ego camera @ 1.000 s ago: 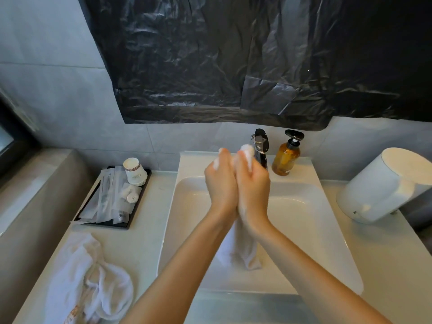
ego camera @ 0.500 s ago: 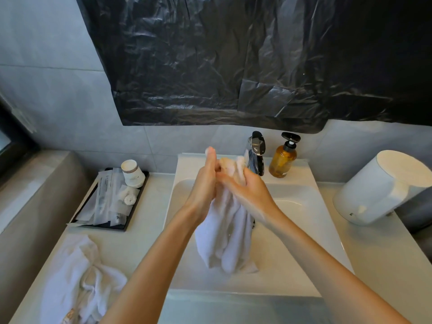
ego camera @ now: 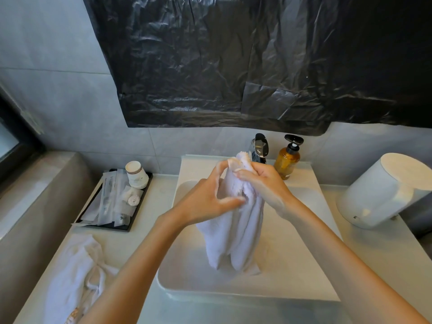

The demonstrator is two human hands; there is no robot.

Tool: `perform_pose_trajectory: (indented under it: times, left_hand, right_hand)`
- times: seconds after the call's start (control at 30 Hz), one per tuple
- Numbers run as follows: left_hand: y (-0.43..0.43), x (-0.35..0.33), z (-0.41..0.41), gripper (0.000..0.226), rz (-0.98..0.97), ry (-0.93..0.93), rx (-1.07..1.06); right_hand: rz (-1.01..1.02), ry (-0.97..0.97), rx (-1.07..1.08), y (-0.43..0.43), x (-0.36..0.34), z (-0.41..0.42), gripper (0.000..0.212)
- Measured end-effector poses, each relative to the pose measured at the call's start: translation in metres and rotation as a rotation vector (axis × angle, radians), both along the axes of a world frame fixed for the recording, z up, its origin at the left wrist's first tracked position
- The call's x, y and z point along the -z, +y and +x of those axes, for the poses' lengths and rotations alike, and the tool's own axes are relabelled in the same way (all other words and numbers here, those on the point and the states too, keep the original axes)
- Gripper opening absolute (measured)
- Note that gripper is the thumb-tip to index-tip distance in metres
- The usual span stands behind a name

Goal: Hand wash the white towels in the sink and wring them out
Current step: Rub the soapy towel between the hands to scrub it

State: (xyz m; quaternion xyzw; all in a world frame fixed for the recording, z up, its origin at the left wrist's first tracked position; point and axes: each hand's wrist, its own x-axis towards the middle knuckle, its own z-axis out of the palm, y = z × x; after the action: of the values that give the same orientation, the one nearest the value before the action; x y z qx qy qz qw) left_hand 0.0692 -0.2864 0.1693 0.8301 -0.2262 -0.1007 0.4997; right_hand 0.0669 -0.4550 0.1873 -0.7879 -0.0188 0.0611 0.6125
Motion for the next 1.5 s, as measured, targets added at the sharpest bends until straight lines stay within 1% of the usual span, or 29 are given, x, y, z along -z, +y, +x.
perform_pose_trajectory:
  times: [0.07, 0.1, 0.13, 0.17, 0.2, 0.23, 0.27, 0.3, 0.33, 0.4, 0.47, 0.5, 0.53, 0.63, 0.73, 0.77, 0.83, 0.93, 0.97, 1.03, 1.1, 1.13, 1.23, 1.27, 1.3, 1.37, 1.43, 1.5]
  left_hand:
    - [0.0, 0.008, -0.003, 0.085, 0.012, -0.052, 0.011]
    - [0.0, 0.014, -0.002, 0.098, -0.003, -0.03, -0.006]
    - [0.003, 0.022, -0.001, 0.107, -0.035, 0.02, -0.035]
    - [0.008, 0.03, 0.001, 0.11, -0.04, 0.056, -0.058]
    - [0.013, 0.039, 0.002, 0.102, 0.013, 0.056, -0.066]
    - [0.017, 0.045, 0.001, 0.083, 0.095, 0.046, -0.059]
    - [0.02, 0.051, 0.0, 0.057, 0.14, 0.07, -0.049]
    - [0.02, 0.055, -0.002, 0.033, 0.11, 0.127, -0.054]
    - [0.018, 0.057, -0.004, 0.022, 0.033, 0.181, -0.078]
    - [0.013, 0.058, -0.003, 0.029, -0.195, 0.268, -0.174]
    - [0.012, 0.056, 0.005, 0.042, -0.489, 0.428, -0.31]
    - [0.012, 0.056, 0.009, 0.046, -0.596, 0.47, -0.364]
    - [0.014, 0.054, 0.013, 0.047, -0.645, 0.477, -0.412]
    - [0.013, 0.046, 0.022, 0.042, -0.609, 0.427, -0.521]
    - [0.002, 0.038, 0.029, 0.018, -0.586, 0.423, -0.643]
    - [-0.002, 0.036, 0.031, 0.014, -0.587, 0.442, -0.697]
    - [-0.007, 0.036, 0.035, 0.015, -0.593, 0.474, -0.774]
    - [-0.015, 0.04, 0.034, 0.019, -0.57, 0.494, -0.827]
    - [-0.02, 0.039, 0.032, 0.022, -0.573, 0.502, -0.826]
    - [-0.037, 0.034, 0.023, 0.025, -0.58, 0.519, -0.781]
    - [-0.055, 0.031, 0.007, 0.025, -0.577, 0.522, -0.729]
    - [-0.061, 0.031, -0.002, 0.026, -0.574, 0.522, -0.718]
    - [-0.067, 0.026, -0.018, 0.025, -0.55, 0.486, -0.68]
    - [-0.066, 0.022, -0.016, 0.025, -0.542, 0.464, -0.678]
    - [-0.063, 0.02, -0.01, 0.025, -0.543, 0.45, -0.704]
    - [-0.058, 0.013, 0.004, 0.028, -0.543, 0.468, -0.79]
    - [-0.06, 0.013, 0.008, 0.031, -0.547, 0.491, -0.822]
    - [-0.068, 0.011, 0.001, 0.034, -0.554, 0.513, -0.807]
  right_hand:
    - [0.006, 0.007, 0.019, 0.0, -0.003, 0.001, 0.029]
    - [0.029, 0.019, 0.052, -0.001, -0.005, 0.002, 0.026]
    - [0.076, 0.04, 0.098, -0.003, -0.008, 0.002, 0.024]
    - [0.141, 0.059, 0.147, -0.006, -0.012, 0.003, 0.02]
    - [0.205, 0.074, 0.19, -0.01, -0.015, 0.004, 0.017]
    - [0.262, 0.081, 0.224, -0.014, -0.018, 0.005, 0.017]
    - [0.316, 0.087, 0.247, -0.017, -0.022, 0.006, 0.022]
    - [0.361, 0.087, 0.263, -0.021, -0.024, 0.007, 0.03]
    - [0.381, 0.085, 0.277, -0.023, -0.027, 0.009, 0.036]
    - [0.313, 0.059, 0.313, -0.026, -0.028, 0.013, 0.035]
    - [0.158, 0.037, 0.374, -0.029, -0.025, 0.019, 0.027]
    - [0.076, 0.02, 0.388, -0.032, -0.019, 0.021, 0.027]
    - [0.007, -0.001, 0.383, -0.035, -0.012, 0.021, 0.029]
    - [-0.144, -0.012, 0.33, -0.038, 0.016, 0.017, 0.037]
    - [-0.204, -0.003, 0.308, -0.035, 0.033, 0.011, 0.042]
    - [-0.209, -0.021, 0.304, -0.031, 0.034, 0.008, 0.044]
    - [-0.152, -0.087, 0.308, -0.018, 0.034, 0.0, 0.046]
    - [0.11, -0.228, 0.389, 0.009, 0.034, -0.018, 0.046]
    - [0.161, -0.249, 0.39, 0.019, 0.034, -0.022, 0.046]
    - [0.123, -0.227, 0.346, 0.037, 0.037, -0.022, 0.047]
    - [0.031, -0.165, 0.389, 0.047, 0.037, -0.01, 0.045]
    - [0.043, -0.117, 0.45, 0.047, 0.037, -0.001, 0.045]
    - [0.221, 0.007, 0.669, 0.042, 0.04, 0.021, 0.045]
    - [0.216, 0.012, 0.692, 0.044, 0.041, 0.019, 0.043]
    - [0.168, -0.005, 0.672, 0.05, 0.041, 0.013, 0.041]
    - [0.022, -0.096, 0.552, 0.062, 0.043, -0.005, 0.042]
    - [-0.059, -0.124, 0.484, 0.062, 0.041, -0.007, 0.047]
    - [-0.096, -0.1, 0.521, 0.05, 0.036, 0.015, 0.047]
